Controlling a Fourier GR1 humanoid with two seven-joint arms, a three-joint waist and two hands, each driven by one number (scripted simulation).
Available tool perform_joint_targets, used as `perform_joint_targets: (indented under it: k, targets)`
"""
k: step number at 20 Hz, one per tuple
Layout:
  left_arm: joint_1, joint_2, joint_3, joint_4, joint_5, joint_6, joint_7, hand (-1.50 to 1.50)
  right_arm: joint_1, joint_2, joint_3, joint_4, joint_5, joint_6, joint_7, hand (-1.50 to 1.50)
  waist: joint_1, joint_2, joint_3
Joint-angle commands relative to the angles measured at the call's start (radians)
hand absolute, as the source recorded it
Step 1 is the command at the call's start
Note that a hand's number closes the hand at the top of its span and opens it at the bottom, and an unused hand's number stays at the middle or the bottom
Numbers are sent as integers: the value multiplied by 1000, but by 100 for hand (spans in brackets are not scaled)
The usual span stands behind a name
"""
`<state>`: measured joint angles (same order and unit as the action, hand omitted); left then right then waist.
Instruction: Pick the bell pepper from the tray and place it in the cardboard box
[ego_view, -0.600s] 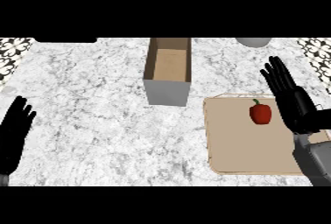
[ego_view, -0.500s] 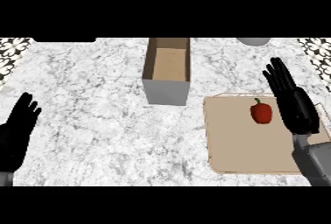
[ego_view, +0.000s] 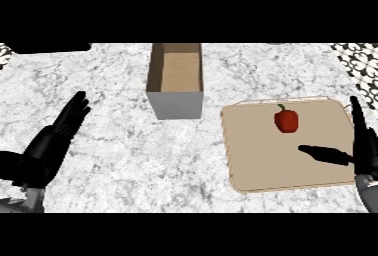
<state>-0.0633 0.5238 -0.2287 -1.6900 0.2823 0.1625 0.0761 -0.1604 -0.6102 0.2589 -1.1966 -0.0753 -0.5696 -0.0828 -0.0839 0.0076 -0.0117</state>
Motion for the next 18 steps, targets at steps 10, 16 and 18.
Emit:
perform_joint_targets:
  k: [10, 16, 18]
  targets:
    - [-95, -69, -125, 66, -81, -36, -9, 0, 10, -189, 280, -73, 612, -140, 596, -150, 42, -20, -4]
    - [-97, -99, -150, 93, -100, -34, -23, 0, -96, -160, 353, -328, 598, 192, 955, -150, 66, -22, 0]
    - [-141, -124, -159, 115, -124, -18, -11, 0, -160, -141, 358, -422, 602, 284, 1098, -150, 65, -18, 3]
